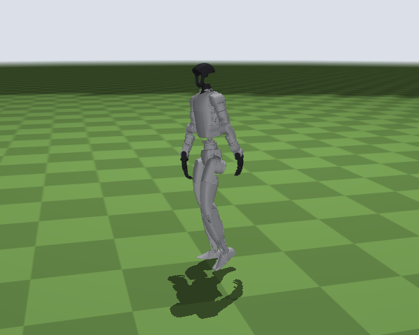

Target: In place motions

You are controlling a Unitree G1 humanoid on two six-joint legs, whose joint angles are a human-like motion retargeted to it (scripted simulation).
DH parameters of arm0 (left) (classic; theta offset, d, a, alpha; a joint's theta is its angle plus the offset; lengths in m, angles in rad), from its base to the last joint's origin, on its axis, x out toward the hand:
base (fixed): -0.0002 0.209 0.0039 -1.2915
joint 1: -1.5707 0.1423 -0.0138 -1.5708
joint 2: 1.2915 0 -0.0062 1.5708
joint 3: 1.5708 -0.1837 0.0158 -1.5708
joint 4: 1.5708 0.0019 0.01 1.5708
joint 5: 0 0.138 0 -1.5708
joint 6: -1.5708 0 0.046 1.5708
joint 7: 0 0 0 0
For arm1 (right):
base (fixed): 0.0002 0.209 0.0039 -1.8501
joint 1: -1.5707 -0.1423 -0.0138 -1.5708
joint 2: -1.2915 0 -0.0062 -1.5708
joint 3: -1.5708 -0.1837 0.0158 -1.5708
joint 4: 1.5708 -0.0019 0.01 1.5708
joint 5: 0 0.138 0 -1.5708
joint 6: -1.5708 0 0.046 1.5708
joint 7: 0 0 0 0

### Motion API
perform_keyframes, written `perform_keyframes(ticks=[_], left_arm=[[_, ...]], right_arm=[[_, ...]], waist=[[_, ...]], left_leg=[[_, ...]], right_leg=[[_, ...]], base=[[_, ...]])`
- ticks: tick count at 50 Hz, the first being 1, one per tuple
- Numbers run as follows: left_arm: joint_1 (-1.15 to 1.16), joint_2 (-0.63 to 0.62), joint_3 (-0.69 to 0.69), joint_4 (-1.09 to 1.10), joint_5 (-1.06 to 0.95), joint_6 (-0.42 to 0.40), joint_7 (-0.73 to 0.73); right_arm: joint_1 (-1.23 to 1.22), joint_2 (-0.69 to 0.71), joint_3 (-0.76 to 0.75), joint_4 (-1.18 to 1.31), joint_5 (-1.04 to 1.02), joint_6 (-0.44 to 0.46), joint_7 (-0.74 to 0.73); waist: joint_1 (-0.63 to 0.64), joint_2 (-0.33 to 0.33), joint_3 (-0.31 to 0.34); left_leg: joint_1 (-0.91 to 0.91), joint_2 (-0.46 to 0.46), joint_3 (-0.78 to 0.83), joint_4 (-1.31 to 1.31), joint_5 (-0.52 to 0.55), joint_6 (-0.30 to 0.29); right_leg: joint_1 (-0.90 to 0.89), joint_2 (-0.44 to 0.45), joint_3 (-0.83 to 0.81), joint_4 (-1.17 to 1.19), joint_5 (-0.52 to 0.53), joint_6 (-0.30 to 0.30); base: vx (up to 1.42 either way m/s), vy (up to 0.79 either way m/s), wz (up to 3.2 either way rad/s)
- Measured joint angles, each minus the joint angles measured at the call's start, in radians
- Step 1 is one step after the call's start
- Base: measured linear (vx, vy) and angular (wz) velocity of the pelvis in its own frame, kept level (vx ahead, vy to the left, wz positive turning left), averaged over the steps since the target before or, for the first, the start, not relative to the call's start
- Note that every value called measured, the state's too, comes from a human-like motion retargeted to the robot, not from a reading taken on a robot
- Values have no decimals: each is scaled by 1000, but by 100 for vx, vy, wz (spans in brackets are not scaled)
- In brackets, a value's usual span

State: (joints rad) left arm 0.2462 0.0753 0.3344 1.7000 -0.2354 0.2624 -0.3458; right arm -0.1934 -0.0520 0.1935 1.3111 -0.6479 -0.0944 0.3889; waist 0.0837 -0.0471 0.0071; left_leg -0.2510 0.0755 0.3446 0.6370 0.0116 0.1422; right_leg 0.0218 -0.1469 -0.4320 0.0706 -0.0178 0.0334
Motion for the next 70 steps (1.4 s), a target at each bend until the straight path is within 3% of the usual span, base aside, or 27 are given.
perform_keyframes(ticks=[3, 5, 8, 10, 12, 15, 19, 25, 28, 30, 32, 33, 35, 38, 41, 44, 47, 49, 52, 53, 55, 57, 60, 63, 65, 67, 70], left_arm=[[-113, 2, -69, 0, -5, -61, 35], [-209, -9, -118, 0, 7, -98, 55], [-431, -23, -172, -2, 56, -142, 1], [-542, -28, -222, -72, 94, -183, -37], [-625, -18, -288, -152, 142, -197, -81], [-685, 11, -273, -230, 288, -196, -102], [-664, -1, -318, -259, 285, -222, -29], [-471, 16, -333, -195, 357, -215, -43], [-306, 18, -273, -100, 371, -181, -44], [-210, 33, -204, -16, 373, -142, -59], [-144, 60, -129, 0, 334, -83, -38], [-118, 72, -92, 0, 293, -68, 3], [-50, 92, -11, 0, 197, -95, 92], [62, 124, 50, 0, 25, -67, 126], [58, 125, 120, 0, -28, -49, 134], [15, 115, 137, 0, -24, -95, 128], [-48, 108, 80, 0, 8, -100, 120], [-107, 101, 18, 0, 29, -90, 104], [-218, 61, -53, 0, 63, -95, 70], [-259, 38, -69, 0, 70, -106, 50], [-362, -3, -112, 0, 73, -120, -20], [-477, -30, -144, -32, 88, -146, -79], [-632, -46, -257, -163, 114, -170, -131], [-710, -23, -280, -287, 238, -168, -160], [-708, -36, -307, -341, 266, -183, -102], [-689, -53, -343, -368, 243, -221, -33], [-652, -47, -378, -377, 219, -258, -18]], right_arm=[[117, -37, -54, 116, -24, 64, -52], [189, -83, -97, 218, -8, 129, -74], [215, -169, -152, 373, 82, 218, -82], [268, -223, -204, 389, 142, 254, -123], [344, -263, -226, 389, 219, 272, -164], [420, -291, -228, 389, 321, 322, -217], [472, -282, -273, 389, 405, 299, -281], [349, -222, -204, 389, 458, 283, -218], [227, -161, -114, 389, 400, 263, -179], [121, -108, -44, 389, 339, 247, -106], [12, -54, -13, 286, 266, 251, 22], [-44, -38, -9, 216, 240, 241, 80], [-126, -31, 13, 70, 217, 191, 176], [-195, -17, 9, -94, 119, 86, 290], [-214, -8, 2, -201, 78, 10, 204], [-183, 2, 3, -212, 151, -40, 56], [-86, -8, -17, -165, 149, -75, 44], [3, -23, -50, -100, 78, -24, 73], [121, -62, -84, 50, -21, 75, 110], [150, -80, -97, 120, -53, 106, 104], [191, -122, -135, 253, -93, 186, 63], [206, -170, -167, 366, -14, 257, -33], [296, -257, -225, 389, 227, 346, -105], [383, -291, -266, 389, 427, 422, -92], [445, -290, -332, 389, 514, 401, -166], [495, -277, -384, 389, 565, 318, -214], [506, -257, -391, 389, 605, 284, -212]], waist=[[-41, 22, -19], [-117, 78, -19], [-156, 133, 50], [-184, 144, 78], [-200, 140, 89], [-253, 129, 96], [-226, 126, 66], [-188, 106, 27], [-173, 83, 3], [-132, 18, -4], [-78, -45, 7], [-65, -30, 18], [10, -21, 32], [41, -57, 42], [62, -47, 57], [14, -46, 38], [-9, -53, 9], [-15, -54, -7], [-43, -25, -20], [-83, -1, -21], [-161, 69, -14], [-187, 107, 29], [-251, 133, 106], [-312, 105, 134], [-319, 108, 112], [-290, 113, 69], [-256, 103, 42]], left_leg=[[223, -35, 109, -363, -118, -60], [324, -39, 122, -555, -79, -99], [334, 30, 128, -606, -37, -155], [312, 34, 105, -611, -29, -160], [317, 23, 118, -630, -16, -163], [319, 11, 89, -636, -12, -149], [322, 15, 100, -628, -12, -132], [350, -12, 132, -594, -57, -99], [331, -36, 120, -503, -67, -45], [311, -57, 192, -382, -17, 2], [133, 33, 252, -53, 100, 48], [-11, 113, 196, 141, 146, 76], [-240, 102, 12, 347, 227, 79], [-319, 153, 35, 517, 48, 113], [-330, 191, 29, 560, -32, 119], [-289, 120, 8, 459, -19, 109], [-142, 20, -10, 222, 14, 59], [0, -41, -17, -15, 22, 8], [212, -75, 37, -363, -90, -51], [264, -62, 92, -455, -96, -46], [285, -32, 55, -557, -64, -76], [267, 28, 87, -566, -64, -113], [263, 32, 78, -571, -57, -109], [285, 0, 75, -597, -41, -97], [280, 6, 59, -597, -33, -99], [268, 11, 71, -599, -30, -102], [281, 1, 101, -608, -31, -107]], right_leg=[[4, 23, -36, 78, -39, -10], [-7, 58, -93, 178, -20, -36], [-177, 6, -86, 547, 183, -112], [-334, -6, -10, 775, 244, -177], [-437, -7, 52, 919, 191, -156], [-518, -25, 68, 1023, 153, -152], [-489, 1, 65, 943, 144, -147], [-229, 115, 113, 468, 218, -39], [-76, 115, 63, 201, -20, -34], [-34, 64, 91, 61, 4, -38], [-48, 4, 136, 4, 41, -11], [-61, 18, 122, -19, 53, -1], [-98, 38, 150, -42, 79, -4], [-86, 24, 154, -38, 81, -33], [-76, 40, 148, -21, 70, -48], [-67, 19, 93, -19, 67, -34], [-47, 7, 50, -4, 50, -27], [-37, 10, 30, 21, 33, -22], [-48, 47, 4, 108, 25, -39], [-60, 63, -25, 159, 56, -54], [-143, 79, -85, 335, 219, -96], [-294, 35, -79, 595, 345, -141], [-454, -63, -88, 917, 265, -210], [-566, -121, -34, 1091, 204, -201], [-602, -104, -8, 1118, 203, -180], [-604, -83, -2, 1095, 203, -166], [-530, -58, -2, 989, 216, -149]], base=[[24, 18, 58], [17, 22, 115], [-22, 18, 14], [-22, 19, -11], [-5, 15, 12], [2, 3, 22], [18, -4, -36], [15, -3, -41], [20, -6, -13], [7, -9, -74], [-33, -25, -44], [-48, -23, -4], [-27, -16, -38], [23, -6, -19], [-7, -5, 4], [2, 7, 97], [23, 11, 73], [24, 6, 43], [15, 12, 36], [9, 12, 79], [-7, 14, 52], [-31, 19, -42], [-28, 23, 13], [-10, 5, 38], [14, -6, 6], [21, -10, -38], [8, -7, -61]])
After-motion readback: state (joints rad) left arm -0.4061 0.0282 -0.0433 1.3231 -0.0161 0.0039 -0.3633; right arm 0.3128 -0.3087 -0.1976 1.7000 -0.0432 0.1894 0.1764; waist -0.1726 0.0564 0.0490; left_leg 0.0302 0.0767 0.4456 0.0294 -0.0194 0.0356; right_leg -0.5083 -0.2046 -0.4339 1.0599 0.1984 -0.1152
